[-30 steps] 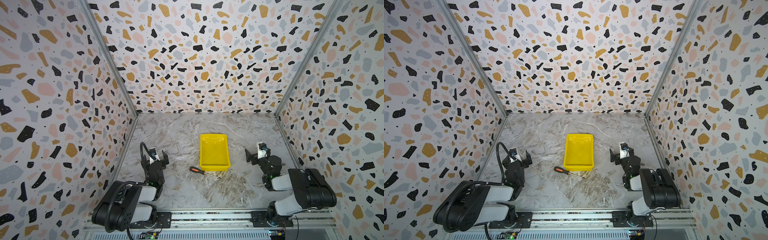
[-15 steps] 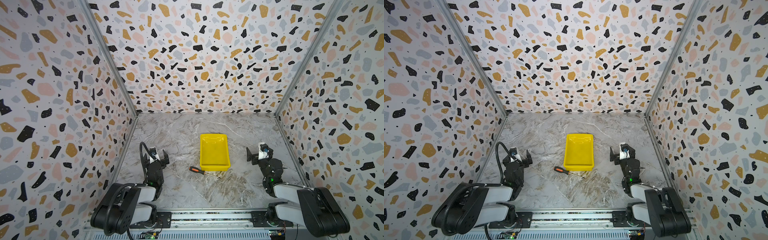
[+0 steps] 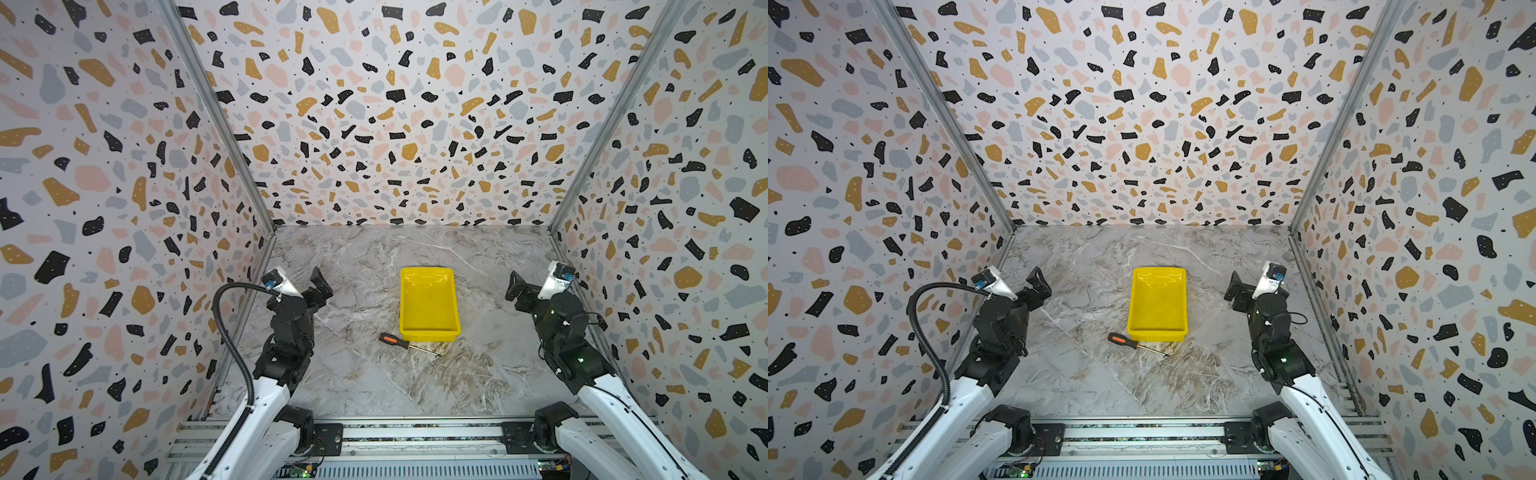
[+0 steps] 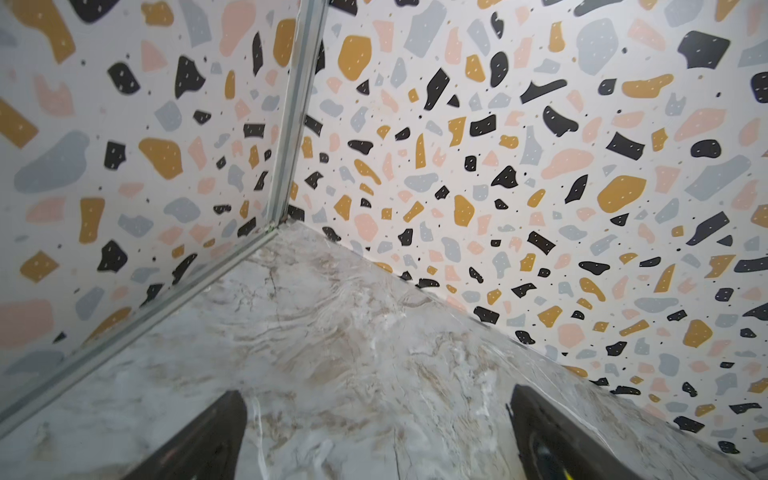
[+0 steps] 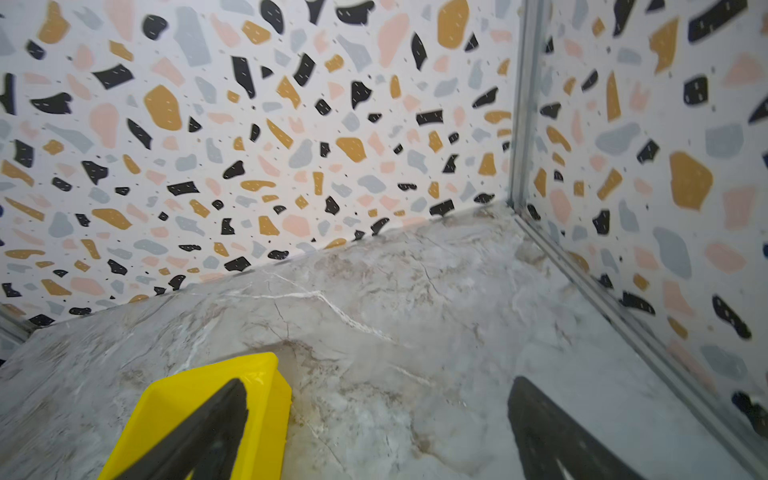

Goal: Put the screwdriver in the bin
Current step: 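Raise both arms and move the left gripper toward the screwdriver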

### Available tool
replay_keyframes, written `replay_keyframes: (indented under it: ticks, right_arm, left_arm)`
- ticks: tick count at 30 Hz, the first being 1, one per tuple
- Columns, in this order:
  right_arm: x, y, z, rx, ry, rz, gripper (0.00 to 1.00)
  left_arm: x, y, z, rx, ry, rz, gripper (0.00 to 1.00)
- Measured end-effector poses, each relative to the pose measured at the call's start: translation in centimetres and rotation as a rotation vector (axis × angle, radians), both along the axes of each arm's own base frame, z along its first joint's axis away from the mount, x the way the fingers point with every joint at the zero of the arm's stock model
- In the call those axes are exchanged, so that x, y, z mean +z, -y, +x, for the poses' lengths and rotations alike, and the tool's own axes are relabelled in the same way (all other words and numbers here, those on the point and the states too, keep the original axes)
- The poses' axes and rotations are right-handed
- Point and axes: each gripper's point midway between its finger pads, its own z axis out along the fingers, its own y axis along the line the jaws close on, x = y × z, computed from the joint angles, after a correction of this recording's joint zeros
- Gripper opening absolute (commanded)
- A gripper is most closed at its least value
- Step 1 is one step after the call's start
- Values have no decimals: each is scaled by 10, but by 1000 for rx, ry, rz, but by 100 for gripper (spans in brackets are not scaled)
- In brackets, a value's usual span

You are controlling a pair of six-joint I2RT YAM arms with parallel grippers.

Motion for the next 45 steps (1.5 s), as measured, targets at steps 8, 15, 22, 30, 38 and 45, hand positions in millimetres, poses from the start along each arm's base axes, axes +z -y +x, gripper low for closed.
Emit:
replay_keyframes:
  ticks: [8, 15, 22, 30, 38, 45]
  right_arm:
    - [-121, 11, -22, -19, -313, 93, 99]
    - [-177, 1, -38, -6, -447, 80, 99]
    - [-179, -26, -39, 71, -447, 23, 99]
    - [-168, -30, -38, 67, -396, 3, 99]
    - [-169, -30, -37, 59, -395, -7, 99]
    - [-161, -28, -36, 49, -365, 6, 99]
  left_arm:
    - [-86, -34, -49, 208, -239, -63, 100]
    - [-145, -43, -69, 246, -356, -18, 92]
    - [-158, -43, -68, 247, -406, -1, 91]
    - [-142, -40, -66, 265, -442, -42, 90]
    - [-89, 25, -41, 28, -257, -463, 90]
    - [-113, 68, -51, -75, -320, -710, 87]
